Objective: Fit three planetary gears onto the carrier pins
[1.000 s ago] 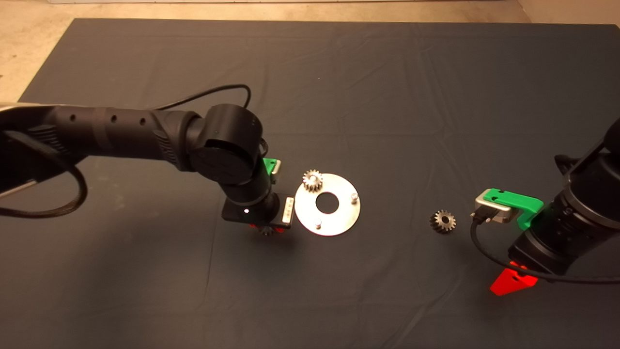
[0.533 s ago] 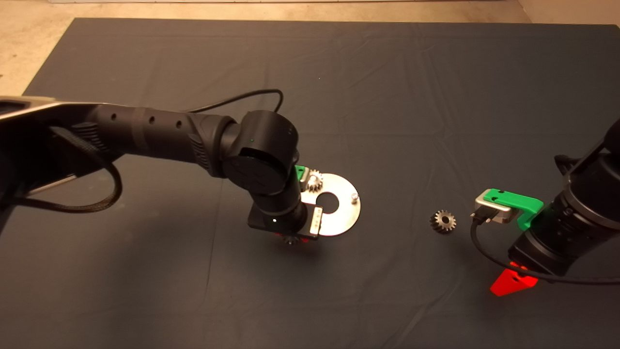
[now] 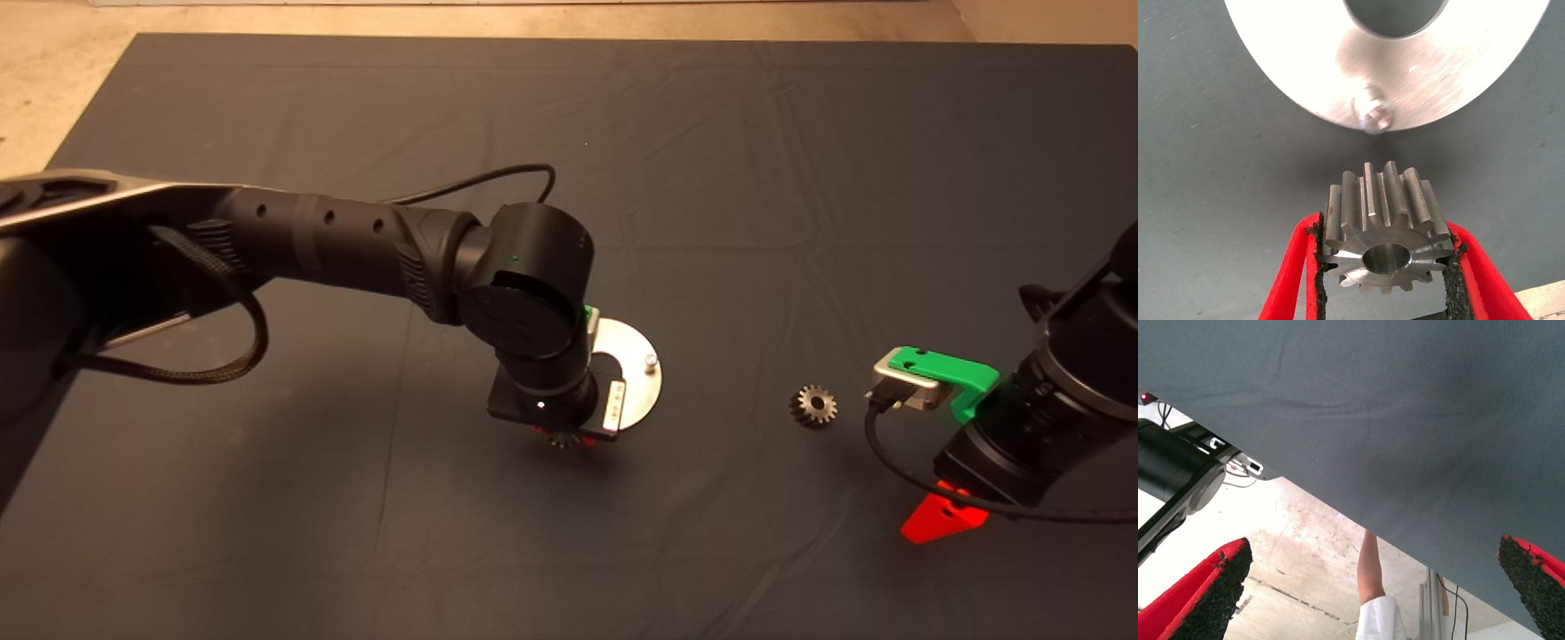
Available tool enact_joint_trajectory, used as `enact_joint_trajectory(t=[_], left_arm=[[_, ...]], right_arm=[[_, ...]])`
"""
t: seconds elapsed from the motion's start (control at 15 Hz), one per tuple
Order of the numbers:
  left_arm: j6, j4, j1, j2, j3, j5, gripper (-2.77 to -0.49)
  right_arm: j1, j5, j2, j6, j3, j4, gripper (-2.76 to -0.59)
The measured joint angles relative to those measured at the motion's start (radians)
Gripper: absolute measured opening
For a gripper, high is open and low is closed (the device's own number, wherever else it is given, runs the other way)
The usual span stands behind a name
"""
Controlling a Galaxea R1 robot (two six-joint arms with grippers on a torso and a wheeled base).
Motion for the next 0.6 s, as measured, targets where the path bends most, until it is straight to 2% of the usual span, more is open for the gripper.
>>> enact_joint_trajectory(t=[0.27,0.6], left_arm=[[0.012,0.0,0.0,0.005,-0.046,0.002,-2.44],[0.038,-0.002,0.0,0.035,-0.103,0.001,-2.44]], right_arm=[[0.0,0.0,0.0,0.0,0.0,0.0,-0.6],[0.0,0.0,0.0,0.0,0.001,0.0,-0.6]])
